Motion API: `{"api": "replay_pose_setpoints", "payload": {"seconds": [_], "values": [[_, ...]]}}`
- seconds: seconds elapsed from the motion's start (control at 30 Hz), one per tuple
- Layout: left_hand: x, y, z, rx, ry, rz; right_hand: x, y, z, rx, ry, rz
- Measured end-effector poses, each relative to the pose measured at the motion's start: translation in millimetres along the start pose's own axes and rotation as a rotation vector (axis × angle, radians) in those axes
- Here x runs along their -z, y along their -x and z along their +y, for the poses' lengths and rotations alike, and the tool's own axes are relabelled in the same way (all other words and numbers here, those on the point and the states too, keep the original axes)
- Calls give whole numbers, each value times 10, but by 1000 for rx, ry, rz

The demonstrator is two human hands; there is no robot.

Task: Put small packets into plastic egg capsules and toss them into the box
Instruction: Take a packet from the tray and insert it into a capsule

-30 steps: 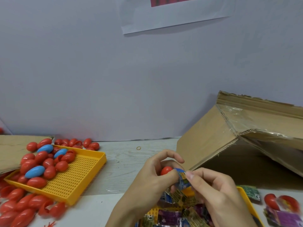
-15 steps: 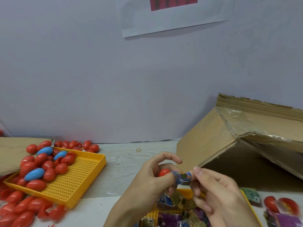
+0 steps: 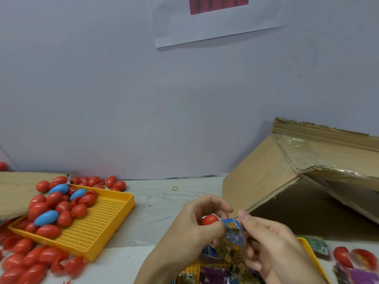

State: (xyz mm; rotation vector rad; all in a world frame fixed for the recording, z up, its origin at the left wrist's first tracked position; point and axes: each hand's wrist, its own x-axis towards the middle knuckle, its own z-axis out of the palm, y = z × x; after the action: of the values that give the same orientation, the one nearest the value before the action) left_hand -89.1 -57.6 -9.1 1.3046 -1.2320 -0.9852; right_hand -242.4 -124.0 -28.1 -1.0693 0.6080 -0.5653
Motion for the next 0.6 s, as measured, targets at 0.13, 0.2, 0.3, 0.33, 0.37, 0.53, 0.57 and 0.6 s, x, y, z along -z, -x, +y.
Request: {"api": "replay_pose_setpoints", "payload": {"seconds": [0.13,0.2,0.3,0.33,0.37,0.53,0.57,0.6], "values": [[-13,17,24,3,-25,-20,-4,7,-14,16,16,14],[-11,25,27,4,-41,-27,-17,8,-20,38,-4,36],[8,27,24,15,-64,-28,-38,16,-29,52,-32,59],[15,28,25,19,-63,-27,-44,20,-31,56,-40,65],[16,28,28,22,-64,-28,-45,26,-35,60,-48,72],[18,27,32,30,-21,-46,-74,46,-63,52,-73,96],[18,28,29,31,-10,-47,-83,48,-66,49,-79,104],[19,31,28,31,-5,-49,-90,53,-73,49,-83,111]]}}
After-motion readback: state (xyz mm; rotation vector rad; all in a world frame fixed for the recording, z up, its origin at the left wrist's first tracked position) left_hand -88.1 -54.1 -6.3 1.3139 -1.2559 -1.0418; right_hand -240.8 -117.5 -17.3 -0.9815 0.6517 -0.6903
